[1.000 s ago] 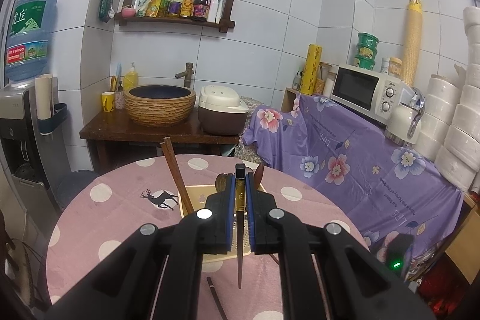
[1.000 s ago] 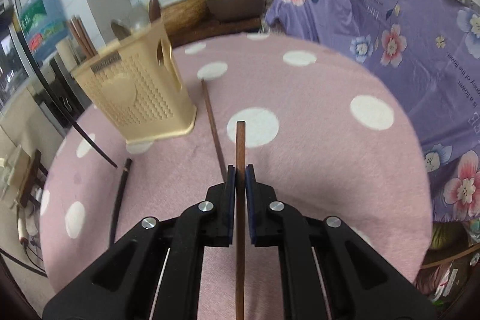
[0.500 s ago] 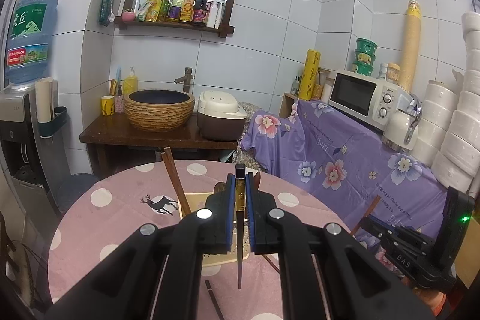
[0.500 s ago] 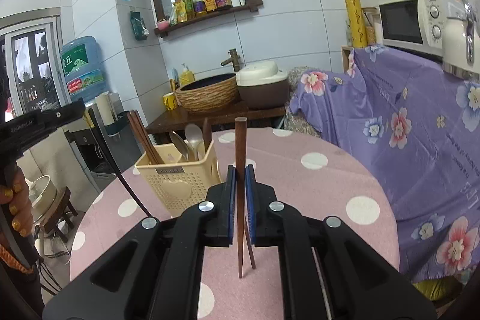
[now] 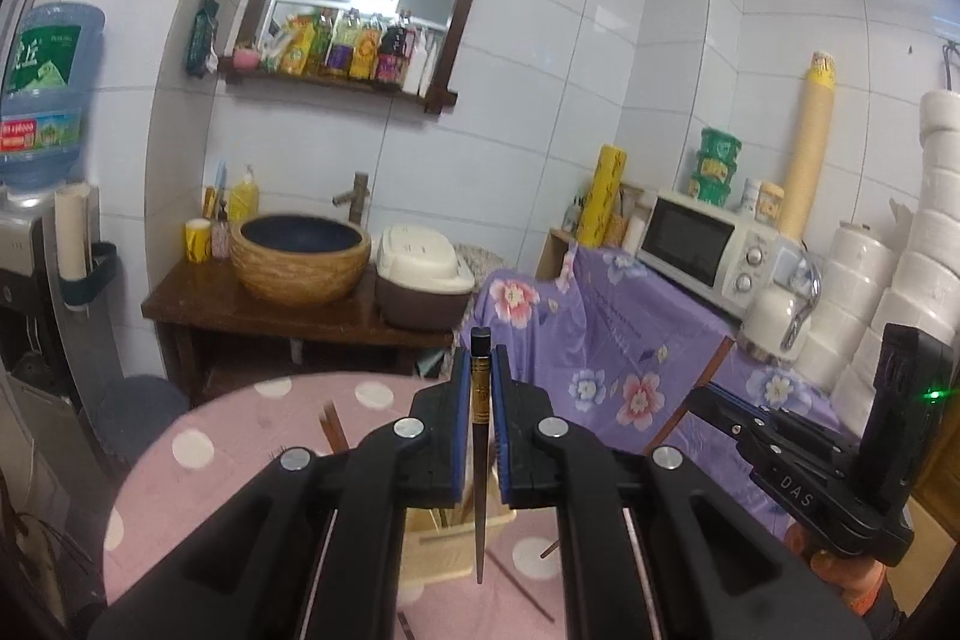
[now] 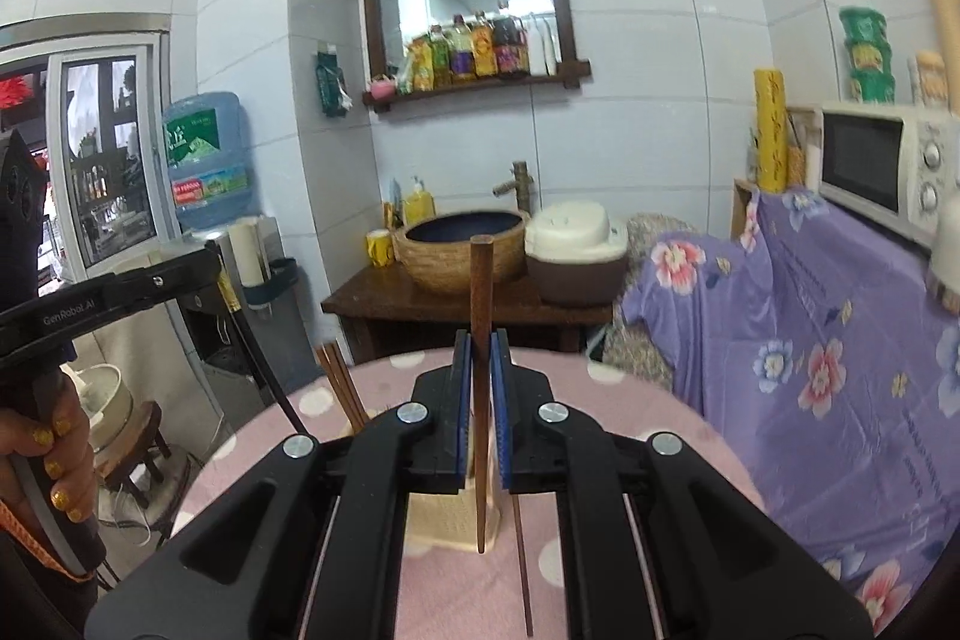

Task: Organize utensils
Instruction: 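Lower the wooden chopstick into the basket with the right tool and open it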

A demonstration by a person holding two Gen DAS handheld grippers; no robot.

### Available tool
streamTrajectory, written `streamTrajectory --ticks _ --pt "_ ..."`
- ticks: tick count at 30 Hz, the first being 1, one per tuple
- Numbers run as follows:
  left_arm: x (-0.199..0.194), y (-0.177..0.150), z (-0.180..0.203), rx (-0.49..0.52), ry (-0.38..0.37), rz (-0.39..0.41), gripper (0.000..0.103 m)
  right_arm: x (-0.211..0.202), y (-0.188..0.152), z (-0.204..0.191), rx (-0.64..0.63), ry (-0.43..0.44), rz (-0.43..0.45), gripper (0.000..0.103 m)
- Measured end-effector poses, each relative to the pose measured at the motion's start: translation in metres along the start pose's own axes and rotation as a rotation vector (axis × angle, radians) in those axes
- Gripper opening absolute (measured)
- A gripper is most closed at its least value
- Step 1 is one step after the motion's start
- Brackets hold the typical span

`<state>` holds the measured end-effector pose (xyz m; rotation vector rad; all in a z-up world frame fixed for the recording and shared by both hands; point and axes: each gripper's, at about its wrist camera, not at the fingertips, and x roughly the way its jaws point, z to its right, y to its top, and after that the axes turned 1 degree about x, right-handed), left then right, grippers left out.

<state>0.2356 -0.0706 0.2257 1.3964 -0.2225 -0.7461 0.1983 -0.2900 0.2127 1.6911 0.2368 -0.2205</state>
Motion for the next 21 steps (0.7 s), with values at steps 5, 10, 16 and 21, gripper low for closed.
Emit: streamTrajectory --ticks 5,10,16,21 --pt "0.005 0.038 -0.003 0.013 0.069 0.063 0.008 0.018 0.042 -0.017 0.009 -0.003 0.059 0.007" --pt "0.032 0.024 -0.009 0.027 0.122 0.038 0.008 0.06 0.023 -0.024 0.029 -0.023 0.007 0.007" --pt "0.073 -0.028 -0.03 -0.001 0.158 -0.07 0.008 0.102 -0.029 -0.02 0.044 -0.044 -0.1 0.007" --pt "0.093 -0.064 -0.042 -0.029 0.175 -0.132 0.008 0.12 -0.059 -0.014 0.052 -0.049 -0.148 0.007"
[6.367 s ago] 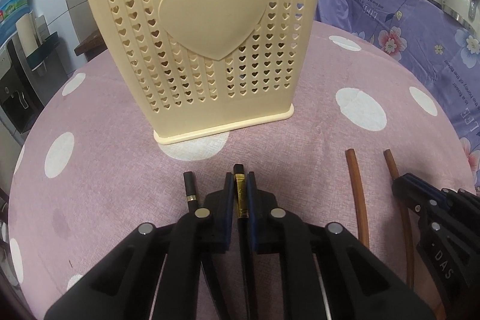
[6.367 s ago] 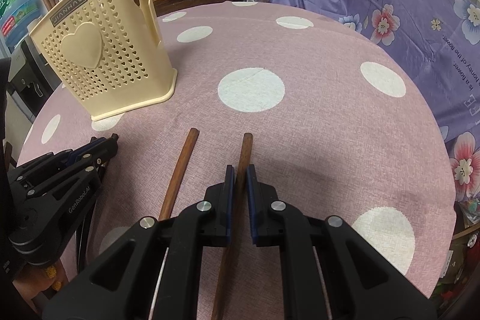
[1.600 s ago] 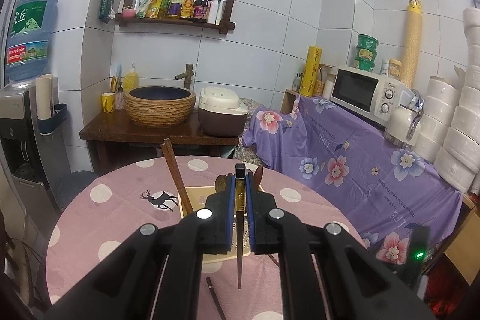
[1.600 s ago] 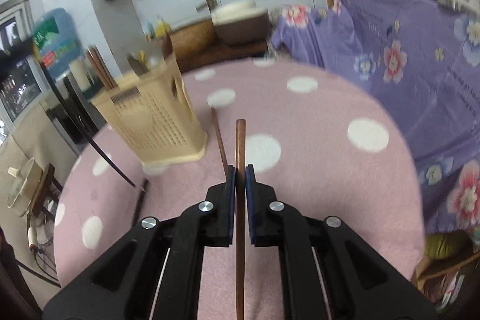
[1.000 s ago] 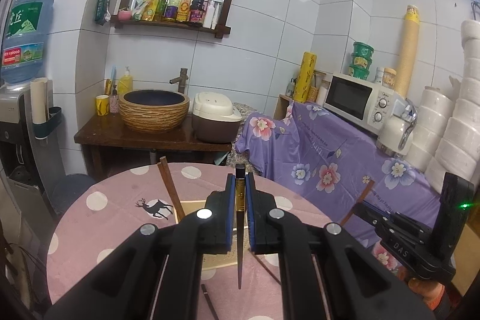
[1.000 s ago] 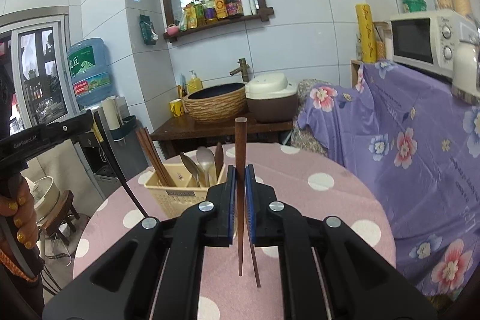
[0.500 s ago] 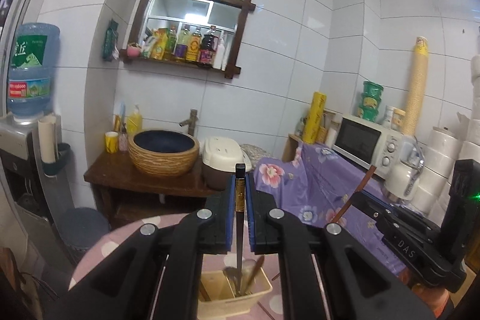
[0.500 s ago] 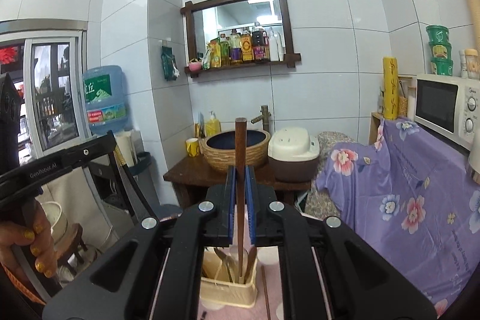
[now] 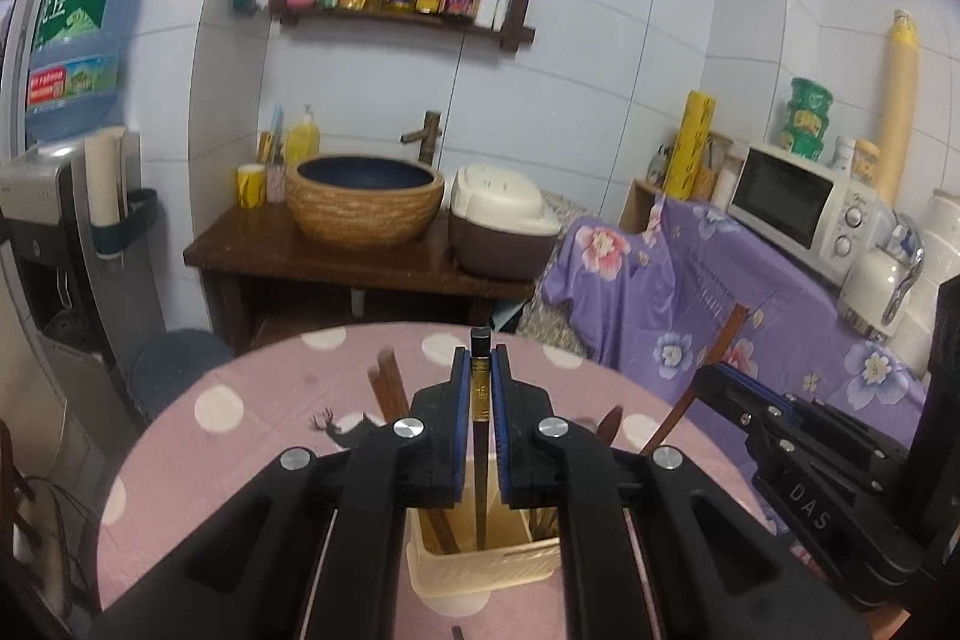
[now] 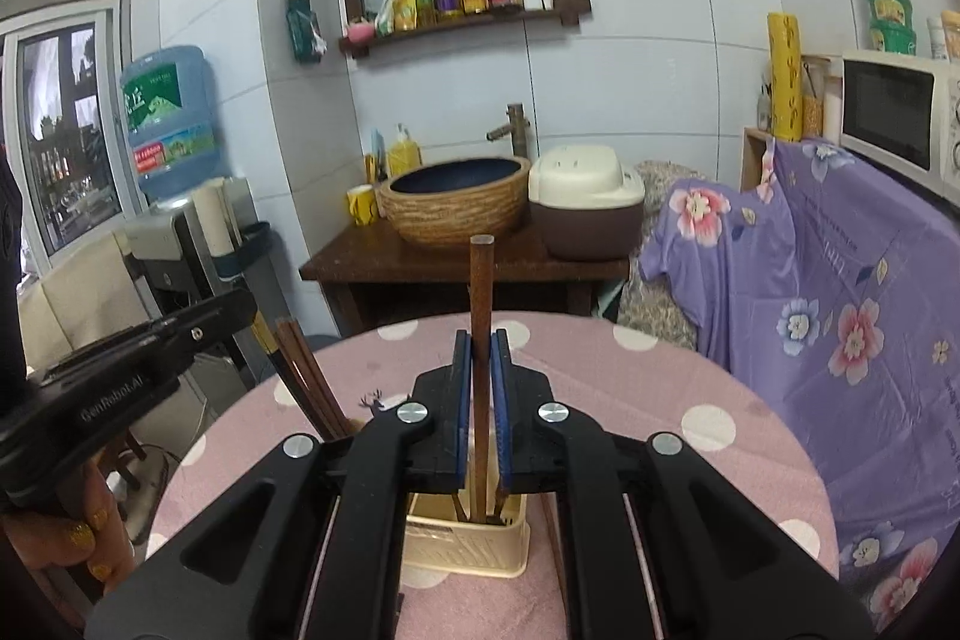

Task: Organize utensils
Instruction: 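Lower the wooden chopstick into the basket with the right tool and open it, then move both open tools back to the loose chopsticks on the table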

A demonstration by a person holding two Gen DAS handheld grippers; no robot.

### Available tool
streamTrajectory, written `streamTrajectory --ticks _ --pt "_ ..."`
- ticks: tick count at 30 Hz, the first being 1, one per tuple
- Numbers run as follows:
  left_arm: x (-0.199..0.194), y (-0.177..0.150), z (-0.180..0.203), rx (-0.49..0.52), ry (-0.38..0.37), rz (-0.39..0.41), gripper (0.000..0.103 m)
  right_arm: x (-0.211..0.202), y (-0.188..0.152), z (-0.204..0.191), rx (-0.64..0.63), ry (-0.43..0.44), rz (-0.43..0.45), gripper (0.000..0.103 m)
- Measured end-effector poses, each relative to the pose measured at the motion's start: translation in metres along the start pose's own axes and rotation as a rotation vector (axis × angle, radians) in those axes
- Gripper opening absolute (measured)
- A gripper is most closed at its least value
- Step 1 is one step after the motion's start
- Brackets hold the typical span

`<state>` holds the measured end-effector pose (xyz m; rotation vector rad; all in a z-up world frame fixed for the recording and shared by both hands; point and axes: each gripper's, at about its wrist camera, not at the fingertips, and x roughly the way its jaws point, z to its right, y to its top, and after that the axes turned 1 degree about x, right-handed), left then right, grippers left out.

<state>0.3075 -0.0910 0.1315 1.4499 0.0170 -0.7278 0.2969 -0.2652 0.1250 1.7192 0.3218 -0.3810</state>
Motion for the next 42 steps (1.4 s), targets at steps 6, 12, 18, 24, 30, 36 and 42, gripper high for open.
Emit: streamTrajectory --ticks 6,12,18,24,30,36,42 --pt "0.014 -0.021 -0.002 0.0 0.01 -0.035 0.008 0.009 -0.013 0.006 0.003 -0.007 0.01 0.008" --pt "0.015 -0.028 -0.005 -0.009 0.004 -0.038 0.026 0.009 -0.016 0.012 0.014 0.012 0.019 0.01" --pt "-0.012 -0.035 -0.002 0.029 0.021 0.018 0.07 -0.014 -0.029 0.02 0.015 0.0 0.073 0.055" --pt "-0.045 -0.069 -0.008 0.054 0.05 0.012 0.092 -0.029 -0.07 0.033 -0.04 -0.023 0.02 0.055" --pt "-0.057 -0.125 -0.034 -0.034 0.062 -0.08 0.093 0.0 -0.149 0.045 -0.125 -0.022 -0.219 0.053" --pt "-0.05 -0.176 -0.051 -0.074 0.093 -0.214 0.092 0.03 -0.199 0.054 -0.102 -0.001 -0.409 0.042" --pt "-0.044 -0.192 -0.049 -0.079 0.064 -0.26 0.092 0.051 -0.205 0.06 -0.094 -0.043 -0.456 0.038"
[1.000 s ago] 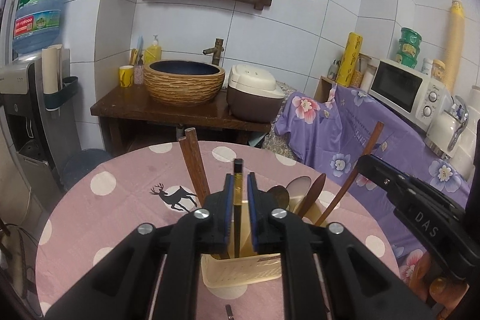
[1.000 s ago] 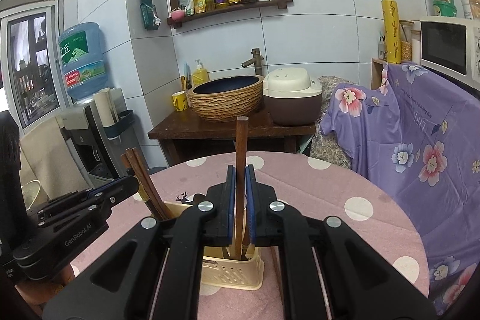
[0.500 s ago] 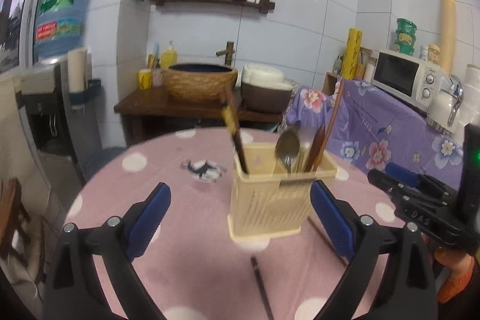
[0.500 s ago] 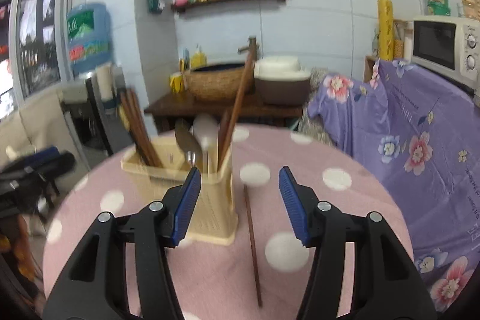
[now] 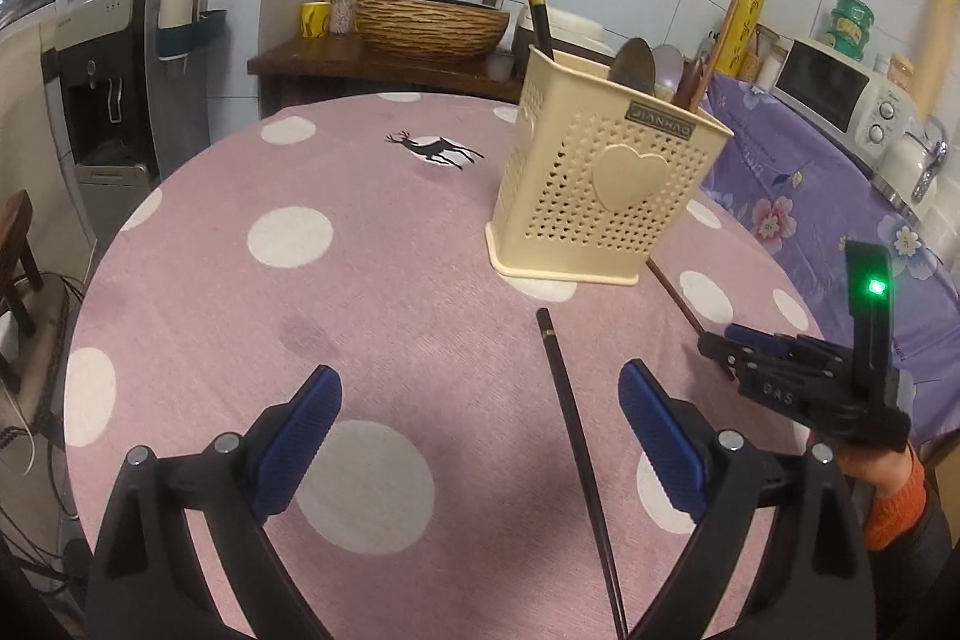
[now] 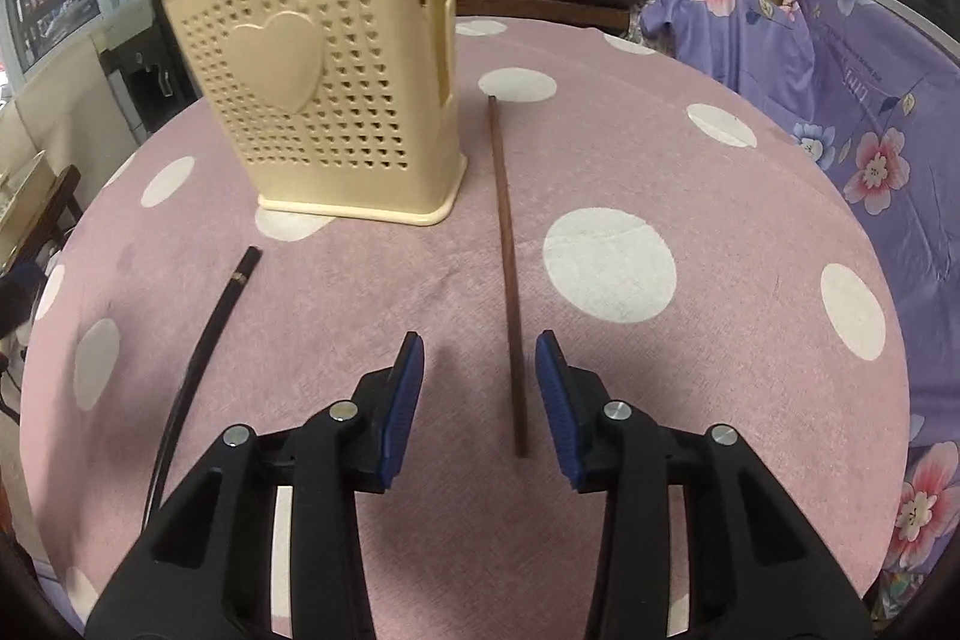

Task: Organize utensils
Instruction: 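Move both open tools back to the loose chopsticks on the table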

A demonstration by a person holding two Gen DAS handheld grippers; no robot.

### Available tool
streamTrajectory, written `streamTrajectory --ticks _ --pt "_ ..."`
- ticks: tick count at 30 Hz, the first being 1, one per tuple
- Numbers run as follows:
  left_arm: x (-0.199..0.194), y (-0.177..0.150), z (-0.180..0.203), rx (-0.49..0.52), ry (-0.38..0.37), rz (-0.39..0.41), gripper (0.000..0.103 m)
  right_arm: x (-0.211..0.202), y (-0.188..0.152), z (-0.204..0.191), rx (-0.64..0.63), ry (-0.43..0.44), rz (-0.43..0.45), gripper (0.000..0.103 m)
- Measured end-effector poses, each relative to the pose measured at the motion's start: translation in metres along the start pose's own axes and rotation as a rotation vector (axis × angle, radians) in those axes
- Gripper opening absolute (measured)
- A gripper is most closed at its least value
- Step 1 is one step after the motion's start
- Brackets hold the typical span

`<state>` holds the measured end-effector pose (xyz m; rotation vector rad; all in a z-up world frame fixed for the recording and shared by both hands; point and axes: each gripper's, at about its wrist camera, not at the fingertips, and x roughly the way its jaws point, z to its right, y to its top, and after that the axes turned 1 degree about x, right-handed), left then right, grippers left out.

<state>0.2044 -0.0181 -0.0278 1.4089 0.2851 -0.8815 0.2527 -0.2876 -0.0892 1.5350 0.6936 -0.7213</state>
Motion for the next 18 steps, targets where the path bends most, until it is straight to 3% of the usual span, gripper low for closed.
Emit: streamTrajectory --ticks 3,8,12,18 --pt "-0.001 -0.001 0.004 0.013 -0.004 0.002 0.092 0.008 0.001 0.004 0.013 -0.002 -0.023 0.03" --pt "0.001 -0.003 0.01 0.012 -0.011 0.002 0.092 0.002 -0.001 0.002 -0.026 -0.033 -0.018 0.006" --pt "0.004 -0.006 0.013 0.016 -0.016 -0.011 0.092 -0.011 -0.018 -0.001 -0.054 -0.029 -0.021 0.006" --pt "0.009 -0.013 0.015 0.027 -0.01 -0.036 0.092 -0.059 -0.074 0.003 -0.06 0.007 -0.12 0.006"
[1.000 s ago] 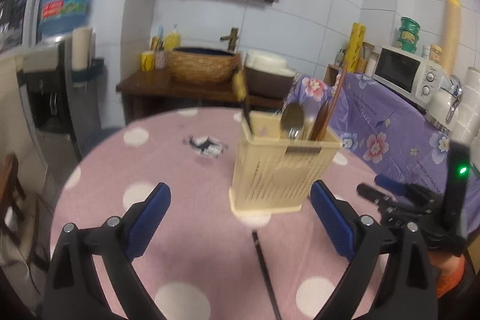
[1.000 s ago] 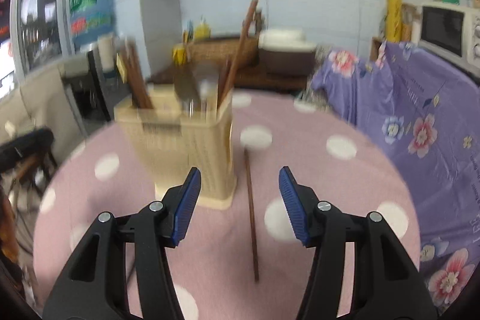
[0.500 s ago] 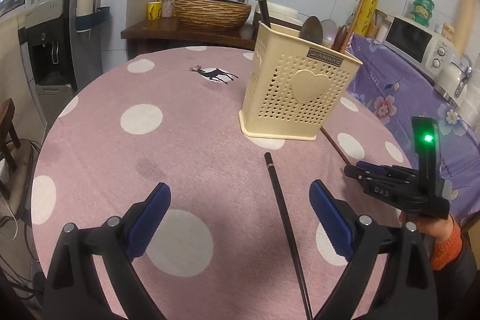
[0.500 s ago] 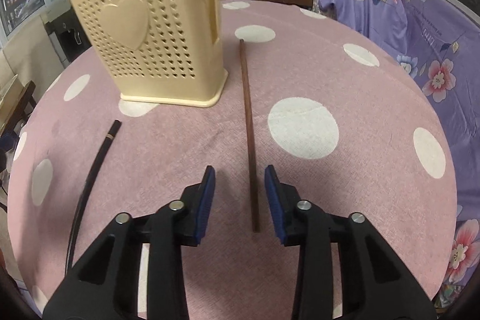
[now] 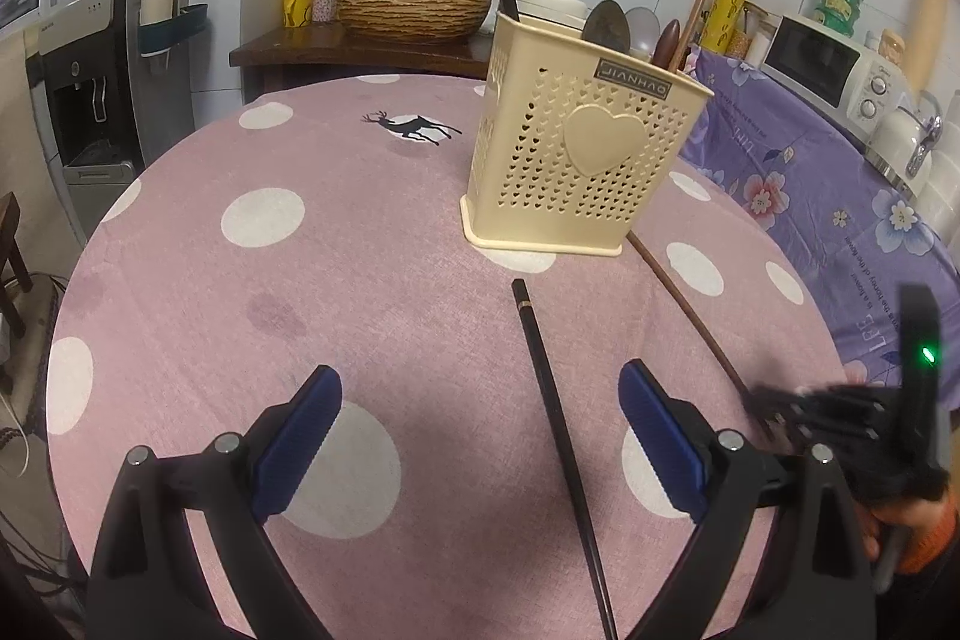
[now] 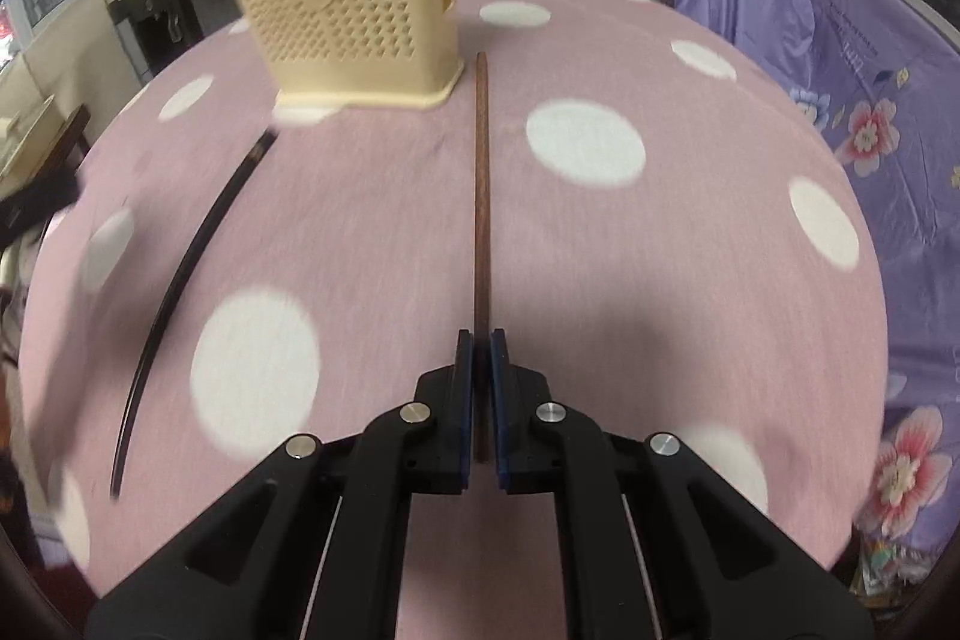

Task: Organize utensils
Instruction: 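Move both open tools back to the loose chopsticks on the table, then grasp the black chopstick with the left tool while the right tool grasps a wooden chopstick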

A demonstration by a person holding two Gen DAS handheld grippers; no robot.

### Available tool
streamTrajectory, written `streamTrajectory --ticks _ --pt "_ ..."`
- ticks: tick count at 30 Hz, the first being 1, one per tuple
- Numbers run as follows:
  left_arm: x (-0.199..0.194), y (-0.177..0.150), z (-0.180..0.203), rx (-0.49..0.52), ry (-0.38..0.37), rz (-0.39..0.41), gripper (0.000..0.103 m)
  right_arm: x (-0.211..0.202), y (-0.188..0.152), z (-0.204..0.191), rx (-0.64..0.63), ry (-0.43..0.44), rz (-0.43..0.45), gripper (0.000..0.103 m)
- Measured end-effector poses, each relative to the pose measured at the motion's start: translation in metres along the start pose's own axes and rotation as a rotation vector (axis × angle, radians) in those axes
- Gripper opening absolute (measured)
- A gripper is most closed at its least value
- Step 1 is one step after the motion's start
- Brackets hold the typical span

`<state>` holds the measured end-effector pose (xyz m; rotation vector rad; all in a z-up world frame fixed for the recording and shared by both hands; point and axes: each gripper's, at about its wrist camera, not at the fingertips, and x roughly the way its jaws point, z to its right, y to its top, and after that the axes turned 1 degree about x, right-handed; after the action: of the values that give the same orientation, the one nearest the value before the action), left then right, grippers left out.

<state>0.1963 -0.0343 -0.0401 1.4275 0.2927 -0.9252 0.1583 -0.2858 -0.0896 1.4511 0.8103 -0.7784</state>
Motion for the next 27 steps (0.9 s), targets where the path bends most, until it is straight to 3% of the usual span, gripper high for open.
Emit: streamTrajectory --ticks 4,7,9,11,12,15,19,27 --pt "0.005 -0.003 0.002 -0.005 -0.008 -0.02 0.092 -0.025 -0.04 0.002 -0.011 -0.001 -0.037 0.006" --pt "0.009 -0.006 0.007 0.0 -0.014 -0.032 0.092 -0.034 -0.051 0.003 -0.019 0.013 -0.08 0.008" --pt "0.011 -0.008 0.01 0.005 -0.02 -0.038 0.092 -0.04 -0.049 0.002 -0.003 0.042 -0.053 0.017" --pt "0.013 -0.008 0.014 0.017 -0.015 -0.043 0.092 -0.042 -0.04 -0.001 -0.018 0.056 -0.013 0.044" --pt "0.014 -0.008 0.016 0.025 -0.015 -0.046 0.092 -0.043 -0.031 -0.001 -0.022 0.043 0.017 0.048" --pt "0.017 -0.006 0.02 0.039 -0.005 -0.05 0.089 -0.037 -0.006 -0.002 -0.027 0.042 0.073 0.048" --pt "0.03 -0.003 0.026 0.052 0.003 -0.074 0.083 -0.008 0.027 0.001 -0.032 0.038 0.081 0.044" --pt "0.063 0.0 0.047 0.074 0.051 -0.117 0.058 0.037 0.056 0.006 -0.054 0.031 0.053 0.03"
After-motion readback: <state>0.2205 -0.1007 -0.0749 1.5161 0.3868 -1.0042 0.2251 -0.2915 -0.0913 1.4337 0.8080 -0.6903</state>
